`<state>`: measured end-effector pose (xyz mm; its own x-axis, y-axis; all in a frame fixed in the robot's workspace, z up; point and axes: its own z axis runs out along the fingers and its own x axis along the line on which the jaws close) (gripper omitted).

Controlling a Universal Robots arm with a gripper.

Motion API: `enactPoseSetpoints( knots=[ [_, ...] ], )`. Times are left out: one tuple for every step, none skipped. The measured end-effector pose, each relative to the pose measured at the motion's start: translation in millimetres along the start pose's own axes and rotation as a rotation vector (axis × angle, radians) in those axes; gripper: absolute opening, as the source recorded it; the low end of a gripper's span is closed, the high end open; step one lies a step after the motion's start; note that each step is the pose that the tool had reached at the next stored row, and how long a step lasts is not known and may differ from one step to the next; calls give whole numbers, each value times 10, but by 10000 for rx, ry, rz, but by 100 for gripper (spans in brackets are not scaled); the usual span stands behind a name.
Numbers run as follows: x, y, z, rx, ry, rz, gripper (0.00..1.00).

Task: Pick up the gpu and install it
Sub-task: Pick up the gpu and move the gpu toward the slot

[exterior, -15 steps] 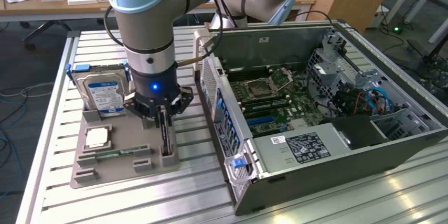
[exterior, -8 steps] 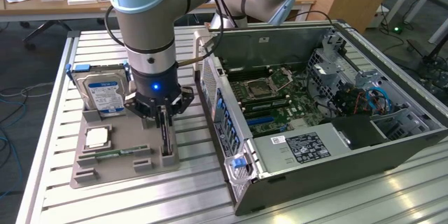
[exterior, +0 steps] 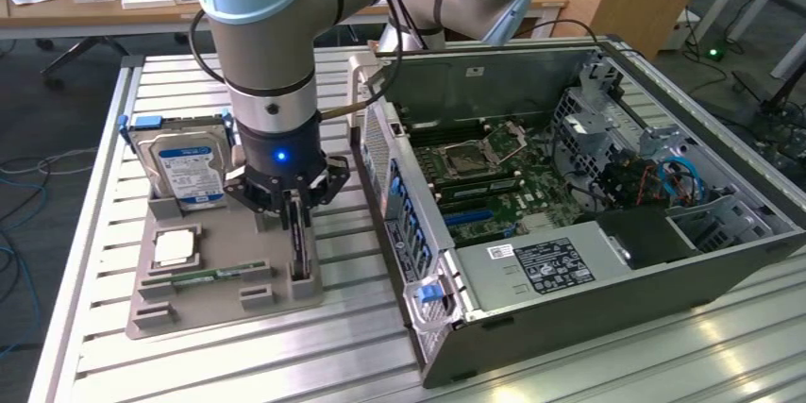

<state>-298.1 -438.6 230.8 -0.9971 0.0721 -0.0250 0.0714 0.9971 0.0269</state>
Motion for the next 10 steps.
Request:
enactPoseSetpoints(
  knots=[
    [0,0,0,0,0,0,33],
    [0,0,0,0,0,0,33],
    [0,0,0,0,0,-5,33],
    [0,0,0,0,0,-17,33],
    [0,0,0,0,1,-31,33],
    [0,0,0,-1,1,-39,33],
    [0,0,0,-1,1,-40,33],
    [0,0,0,-1,1,-46,33],
    [0,0,0,-1,2,-64,33],
    [0,0,0,-2,3,-93,33]
  ],
)
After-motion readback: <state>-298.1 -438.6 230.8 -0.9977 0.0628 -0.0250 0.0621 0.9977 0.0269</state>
